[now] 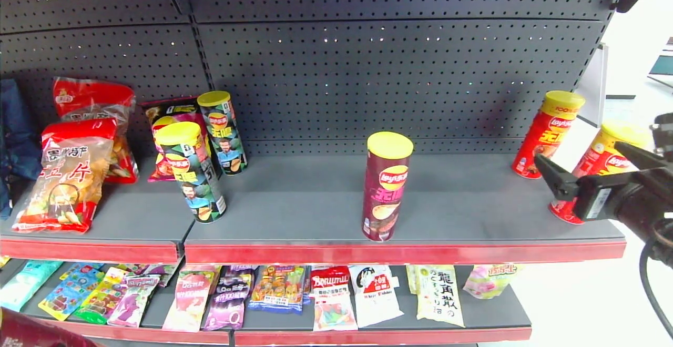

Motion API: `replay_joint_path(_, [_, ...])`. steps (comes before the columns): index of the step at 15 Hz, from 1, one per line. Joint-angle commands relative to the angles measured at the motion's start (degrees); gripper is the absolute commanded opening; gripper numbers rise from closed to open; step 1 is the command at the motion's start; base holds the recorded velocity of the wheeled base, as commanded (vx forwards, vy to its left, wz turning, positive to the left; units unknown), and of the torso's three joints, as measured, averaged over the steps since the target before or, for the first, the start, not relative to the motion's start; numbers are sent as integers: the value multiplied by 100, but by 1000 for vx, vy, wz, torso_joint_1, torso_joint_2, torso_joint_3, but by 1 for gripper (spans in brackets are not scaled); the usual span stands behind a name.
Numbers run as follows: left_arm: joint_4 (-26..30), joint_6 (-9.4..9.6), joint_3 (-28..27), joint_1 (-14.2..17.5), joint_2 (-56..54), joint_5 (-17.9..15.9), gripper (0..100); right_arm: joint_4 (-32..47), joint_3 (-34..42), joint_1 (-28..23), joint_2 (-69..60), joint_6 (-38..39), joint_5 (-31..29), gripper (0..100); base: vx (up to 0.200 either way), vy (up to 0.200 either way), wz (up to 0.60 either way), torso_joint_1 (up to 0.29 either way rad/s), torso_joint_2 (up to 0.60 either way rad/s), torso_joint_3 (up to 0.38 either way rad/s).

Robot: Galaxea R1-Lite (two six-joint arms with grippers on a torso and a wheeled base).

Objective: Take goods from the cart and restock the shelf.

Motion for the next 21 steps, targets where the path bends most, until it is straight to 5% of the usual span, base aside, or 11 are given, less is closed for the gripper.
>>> replay_joint_path(1, [2,-7,-80,1,49,-124,0,298,86,-420,-661,7,1,100,0,0,0,0,0,0])
replay_joint_path(7, [-7,-16,-106,1,102,-449,0,2803,33,-789,-2471,16,-25,100,0,0,0,0,0,0])
replay_joint_path(11, [-7,-33,-89,1,93,-616,0,3216,464,-2889,-2911,-10,-262,100,0,0,0,0,0,0])
replay_joint_path(13, [-16,-33,-98,1,102,-695,0,3216,1114,-3496,-3500,-124,-130,100,0,0,0,0,0,0])
replay_joint_path(17, [-16,-51,-159,1,137,-827,0,4596,1088,-3215,-4466,-133,2708,100,0,0,0,0,0,0])
replay_joint_path(21, [-86,-68,-291,1,234,-845,0,4921,1712,-3267,-5222,16,2788,100,0,0,0,0,0,0])
